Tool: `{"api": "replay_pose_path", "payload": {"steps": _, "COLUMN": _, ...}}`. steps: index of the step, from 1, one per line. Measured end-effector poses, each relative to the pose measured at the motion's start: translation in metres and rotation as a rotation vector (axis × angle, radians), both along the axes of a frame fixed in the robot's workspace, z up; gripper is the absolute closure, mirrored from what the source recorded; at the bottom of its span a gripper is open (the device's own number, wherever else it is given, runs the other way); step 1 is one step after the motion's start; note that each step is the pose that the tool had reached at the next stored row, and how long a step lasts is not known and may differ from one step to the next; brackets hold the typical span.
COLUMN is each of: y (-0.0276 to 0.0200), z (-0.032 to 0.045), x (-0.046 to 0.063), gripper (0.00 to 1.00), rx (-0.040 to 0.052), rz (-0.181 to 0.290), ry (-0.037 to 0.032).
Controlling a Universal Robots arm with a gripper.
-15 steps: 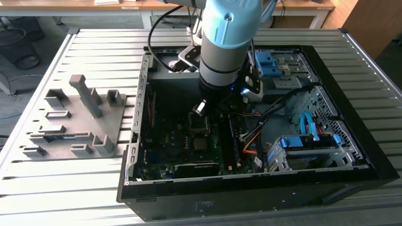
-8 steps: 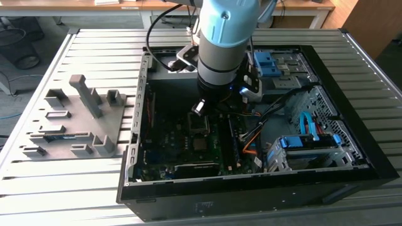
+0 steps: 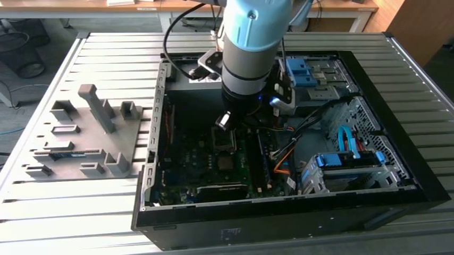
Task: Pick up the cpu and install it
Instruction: 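Close the cpu cover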
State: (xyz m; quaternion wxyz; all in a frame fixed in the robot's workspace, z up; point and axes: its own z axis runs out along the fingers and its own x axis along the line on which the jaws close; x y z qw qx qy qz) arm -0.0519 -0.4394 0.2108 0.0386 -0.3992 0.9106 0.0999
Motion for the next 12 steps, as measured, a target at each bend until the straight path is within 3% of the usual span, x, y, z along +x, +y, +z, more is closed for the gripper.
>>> {"api": "replay_pose_path", "payload": {"steps": 12, "y": 0.0, "z": 0.009, "x": -0.0001, "gripper": 0.9, "rx": 0.0001, "rz": 0.001, "ry": -0.0001}}
